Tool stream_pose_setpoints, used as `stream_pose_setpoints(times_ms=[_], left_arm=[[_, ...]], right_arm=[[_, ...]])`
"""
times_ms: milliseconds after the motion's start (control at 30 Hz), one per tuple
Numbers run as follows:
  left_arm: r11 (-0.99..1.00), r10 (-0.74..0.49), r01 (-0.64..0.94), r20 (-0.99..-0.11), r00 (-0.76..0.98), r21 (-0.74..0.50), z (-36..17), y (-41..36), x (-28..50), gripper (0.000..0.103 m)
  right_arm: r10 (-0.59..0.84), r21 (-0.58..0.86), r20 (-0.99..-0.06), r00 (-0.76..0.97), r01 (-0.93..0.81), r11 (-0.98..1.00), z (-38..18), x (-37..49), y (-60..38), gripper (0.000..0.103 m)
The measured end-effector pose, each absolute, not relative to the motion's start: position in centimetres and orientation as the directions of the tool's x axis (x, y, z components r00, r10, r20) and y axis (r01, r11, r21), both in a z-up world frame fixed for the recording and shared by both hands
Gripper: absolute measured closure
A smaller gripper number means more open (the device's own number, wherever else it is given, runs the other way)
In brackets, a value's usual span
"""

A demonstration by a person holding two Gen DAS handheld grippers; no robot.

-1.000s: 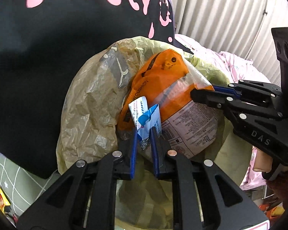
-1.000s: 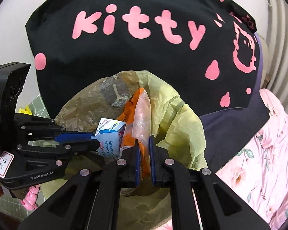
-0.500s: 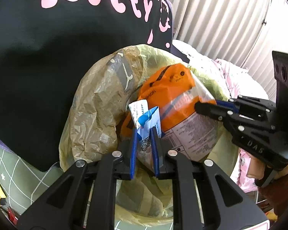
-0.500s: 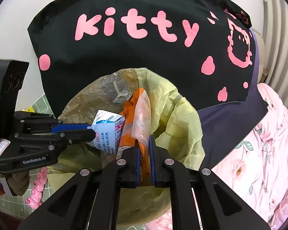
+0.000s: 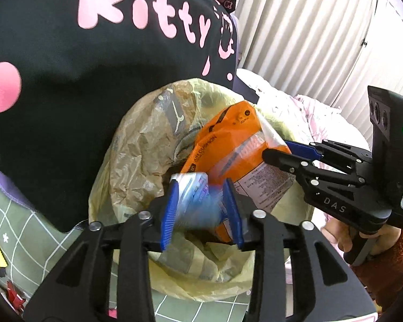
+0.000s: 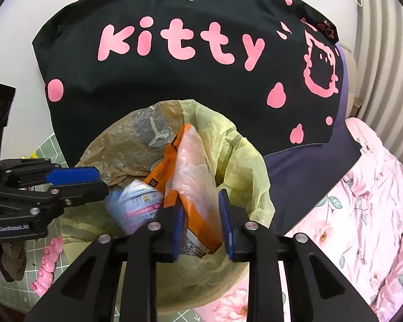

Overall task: Collect trash
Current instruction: 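Open both grippers to drop the wrappers into the yellow bag, then grasp a red snack wrapper with the right gripper while the left gripper approaches the pile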

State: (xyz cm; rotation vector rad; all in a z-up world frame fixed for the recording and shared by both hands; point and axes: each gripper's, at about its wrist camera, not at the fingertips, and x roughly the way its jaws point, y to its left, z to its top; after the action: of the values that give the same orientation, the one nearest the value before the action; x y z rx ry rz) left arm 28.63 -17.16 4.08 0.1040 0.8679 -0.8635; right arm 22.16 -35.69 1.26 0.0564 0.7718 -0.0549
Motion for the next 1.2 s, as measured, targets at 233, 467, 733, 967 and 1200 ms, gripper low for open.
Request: stream_pose_setpoints(times_ms=[233,467,733,967,1200], left_arm=[[0.702,-0.633,0.672,-0.641,0.434,-0.238,6.3,-14.2,26.8,0.064],[0.83,-0.523,0.527,-0.581,0.624,-0.181,7.5,-6.4,24.3,0.063],[0.966,-0.258,0.205,-0.601,0.756,-0.157,5.1,5.8,22.3,0.063],[0.965,0.011,-0.175,-0.635,0.773,-0.195,1.6,18.0,17.8,0.062],[0.878,0.181,-0.43,-0.685,0.705,-0.21,-1.1,26.4,11.9,0.062]], right_arm=[[-0.086,-0.003,-0.671,0.736,0.113,0.994,2.3,21.6,-35.1,0.068],[-0.084,-0.009,-0.567,0.819,0.095,0.995,5.4,20.8,-32.4,0.051],[0.073,-0.051,-0.564,0.822,-0.123,0.991,5.7,21.9,-23.7,0.047],[0.282,-0.009,-0.609,0.742,-0.362,0.932,3.8,24.2,-14.6,0.047],[0.465,0.01,-0.654,0.596,-0.608,0.794,0.7,25.5,-2.0,0.047]])
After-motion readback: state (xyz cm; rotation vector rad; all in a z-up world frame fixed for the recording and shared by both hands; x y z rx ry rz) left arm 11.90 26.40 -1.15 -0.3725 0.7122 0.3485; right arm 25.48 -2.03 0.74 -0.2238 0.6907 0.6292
